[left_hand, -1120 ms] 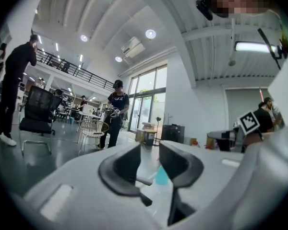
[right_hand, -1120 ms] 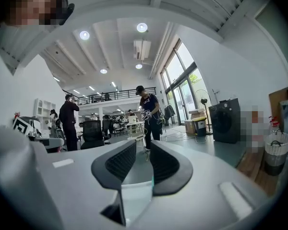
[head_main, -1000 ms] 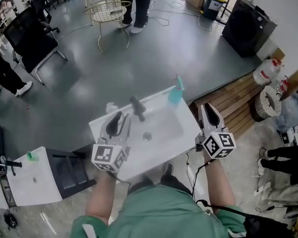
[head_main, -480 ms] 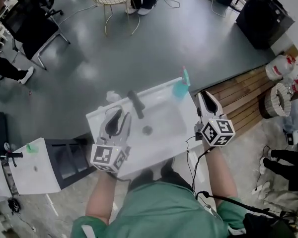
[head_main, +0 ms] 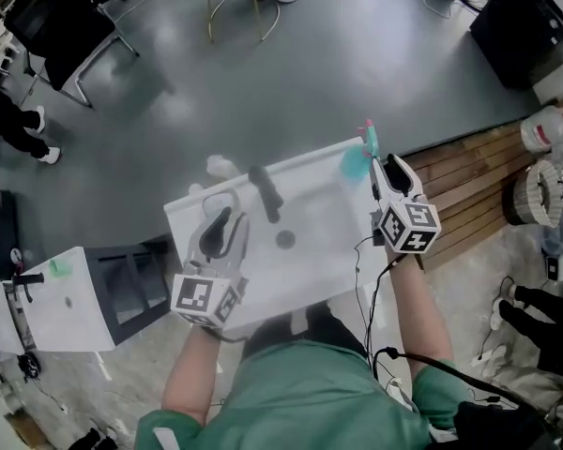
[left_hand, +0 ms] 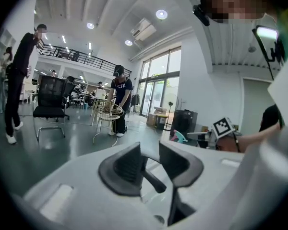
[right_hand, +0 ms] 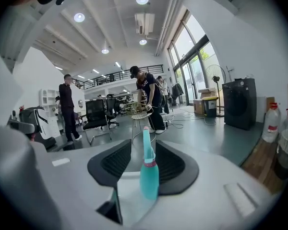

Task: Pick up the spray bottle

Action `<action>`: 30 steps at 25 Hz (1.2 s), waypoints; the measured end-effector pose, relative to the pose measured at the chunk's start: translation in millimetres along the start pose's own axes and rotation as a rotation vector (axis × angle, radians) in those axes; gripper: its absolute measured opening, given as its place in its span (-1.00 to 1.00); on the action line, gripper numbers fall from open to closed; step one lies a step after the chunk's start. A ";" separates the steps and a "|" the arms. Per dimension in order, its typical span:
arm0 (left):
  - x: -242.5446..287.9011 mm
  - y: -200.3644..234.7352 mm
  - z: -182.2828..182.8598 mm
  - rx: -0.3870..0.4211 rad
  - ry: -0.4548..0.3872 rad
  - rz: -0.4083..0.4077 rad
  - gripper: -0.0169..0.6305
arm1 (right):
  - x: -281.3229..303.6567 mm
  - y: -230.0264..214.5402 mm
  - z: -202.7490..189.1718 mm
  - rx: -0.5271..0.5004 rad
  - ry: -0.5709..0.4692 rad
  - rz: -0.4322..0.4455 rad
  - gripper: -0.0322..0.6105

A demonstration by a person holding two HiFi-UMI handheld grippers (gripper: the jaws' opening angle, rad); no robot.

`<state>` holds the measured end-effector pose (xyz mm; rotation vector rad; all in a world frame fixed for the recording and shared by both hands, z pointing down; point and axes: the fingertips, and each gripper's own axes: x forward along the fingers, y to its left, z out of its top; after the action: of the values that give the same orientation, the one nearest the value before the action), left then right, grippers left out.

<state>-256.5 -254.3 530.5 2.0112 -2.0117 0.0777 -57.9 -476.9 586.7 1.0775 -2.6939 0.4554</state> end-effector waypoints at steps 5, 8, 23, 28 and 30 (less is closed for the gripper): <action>7.0 10.6 -5.5 -0.012 0.014 0.019 -0.58 | 34.2 -7.1 -4.8 -0.048 0.026 -0.014 -0.45; 8.4 10.5 -7.8 -0.010 0.022 0.017 -0.58 | 48.2 -9.6 -7.8 -0.081 0.035 -0.022 -0.45; 0.2 7.6 -3.1 -0.008 0.020 0.014 -0.58 | 65.1 -10.4 -8.4 -0.103 0.080 -0.030 -0.59; -4.0 6.6 -1.0 -0.018 0.012 0.016 -0.58 | 57.2 -6.4 -4.0 -0.121 0.061 -0.021 -0.60; -6.3 5.8 -0.3 -0.021 0.008 0.016 -0.58 | 52.8 -1.6 0.0 -0.128 0.054 -0.006 -0.61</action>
<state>-262.3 -247.9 530.2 1.9794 -2.0148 0.0677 -94.4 -511.4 602.8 1.0233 -2.6315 0.3026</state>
